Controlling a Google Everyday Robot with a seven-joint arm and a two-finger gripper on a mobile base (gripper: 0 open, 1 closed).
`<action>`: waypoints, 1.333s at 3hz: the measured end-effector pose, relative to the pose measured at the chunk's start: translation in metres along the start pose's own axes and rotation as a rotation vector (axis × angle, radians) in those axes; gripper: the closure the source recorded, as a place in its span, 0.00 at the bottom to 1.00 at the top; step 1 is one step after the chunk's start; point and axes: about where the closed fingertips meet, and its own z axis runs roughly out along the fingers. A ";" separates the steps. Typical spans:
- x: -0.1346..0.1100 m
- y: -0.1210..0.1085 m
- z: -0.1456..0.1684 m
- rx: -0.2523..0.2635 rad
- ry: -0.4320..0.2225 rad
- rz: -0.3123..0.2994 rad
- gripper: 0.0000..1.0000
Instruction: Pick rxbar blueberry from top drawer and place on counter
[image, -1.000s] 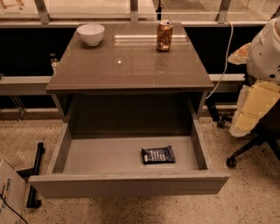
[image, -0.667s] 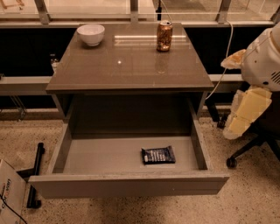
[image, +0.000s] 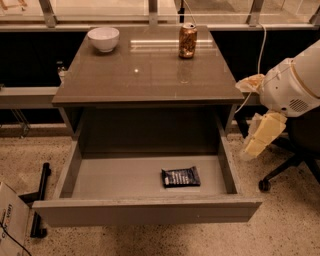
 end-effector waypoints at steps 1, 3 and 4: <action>0.000 0.000 0.000 0.000 0.000 0.000 0.00; 0.010 -0.007 0.056 0.027 -0.027 0.115 0.00; 0.015 -0.012 0.091 0.038 -0.061 0.128 0.00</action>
Offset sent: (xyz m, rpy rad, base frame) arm 0.0189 0.0062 -0.0543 0.0562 0.0645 -0.2031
